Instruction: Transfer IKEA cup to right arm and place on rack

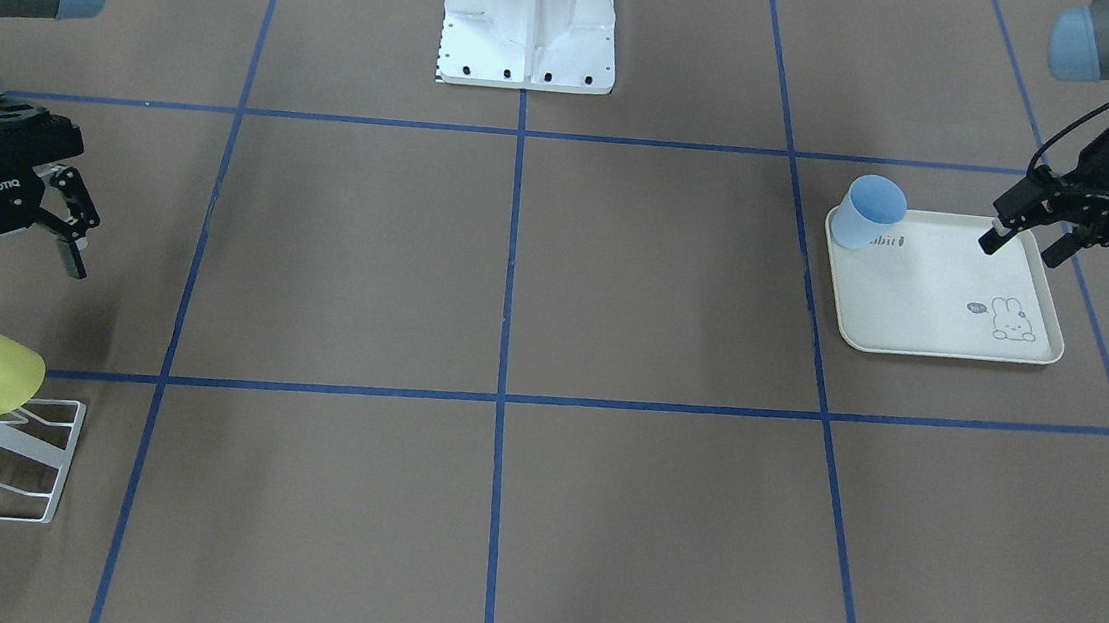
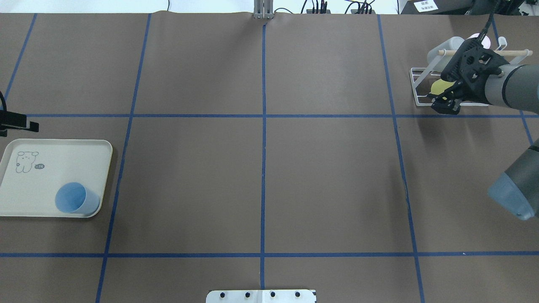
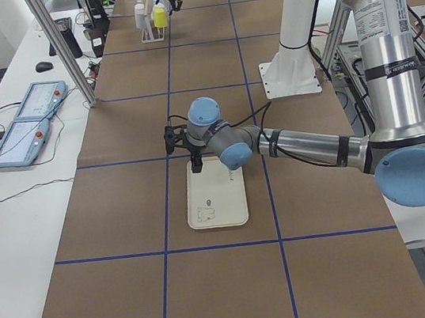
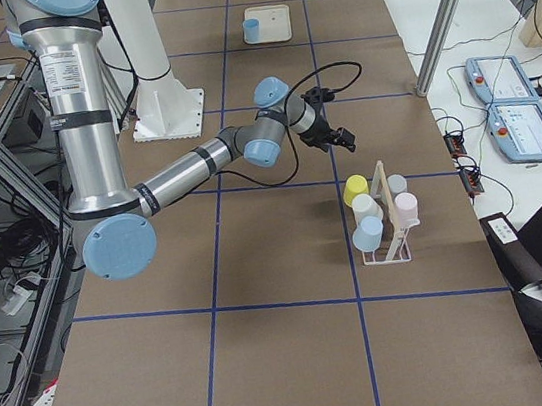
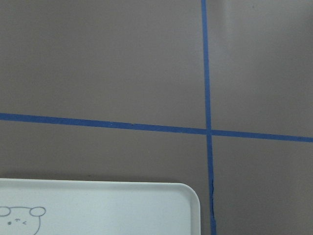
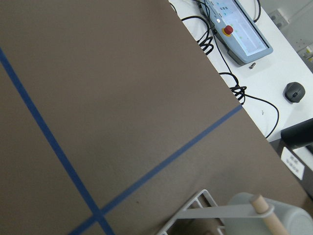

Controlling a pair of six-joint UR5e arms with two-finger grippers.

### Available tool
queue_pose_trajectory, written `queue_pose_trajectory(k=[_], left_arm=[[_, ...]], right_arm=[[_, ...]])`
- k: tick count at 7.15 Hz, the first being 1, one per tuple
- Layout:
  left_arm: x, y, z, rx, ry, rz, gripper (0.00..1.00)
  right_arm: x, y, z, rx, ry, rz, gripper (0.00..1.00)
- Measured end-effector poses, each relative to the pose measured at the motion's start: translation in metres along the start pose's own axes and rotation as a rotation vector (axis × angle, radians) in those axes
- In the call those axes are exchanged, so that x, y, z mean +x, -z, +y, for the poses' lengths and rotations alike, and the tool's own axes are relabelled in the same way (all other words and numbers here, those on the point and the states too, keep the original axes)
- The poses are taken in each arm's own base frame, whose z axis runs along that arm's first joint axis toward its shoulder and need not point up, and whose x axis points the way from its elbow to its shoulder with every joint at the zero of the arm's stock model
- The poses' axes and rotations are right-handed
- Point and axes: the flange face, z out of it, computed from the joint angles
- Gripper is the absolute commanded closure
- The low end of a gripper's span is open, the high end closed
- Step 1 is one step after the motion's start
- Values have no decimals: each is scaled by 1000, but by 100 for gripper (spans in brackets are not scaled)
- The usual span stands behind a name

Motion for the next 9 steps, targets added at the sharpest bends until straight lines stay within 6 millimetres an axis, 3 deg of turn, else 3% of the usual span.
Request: queue_pose_trajectory(k=[2,4,7,9], left_arm=[[12,-29,30,-83,-23,4,0],[22,-47,52,-141,-31,3,2],[21,-62,73,-173,-51,-23,37],[22,-69,83,-195,-65,-24,44]], right_arm=[[-28,-3,-33,-49,-155,-104,0],[-49,9,-74,-139,-182,-134,0],[-56,14,-88,-166,-184,-138,0],[-57,14,-89,-168,-182,-136,0]])
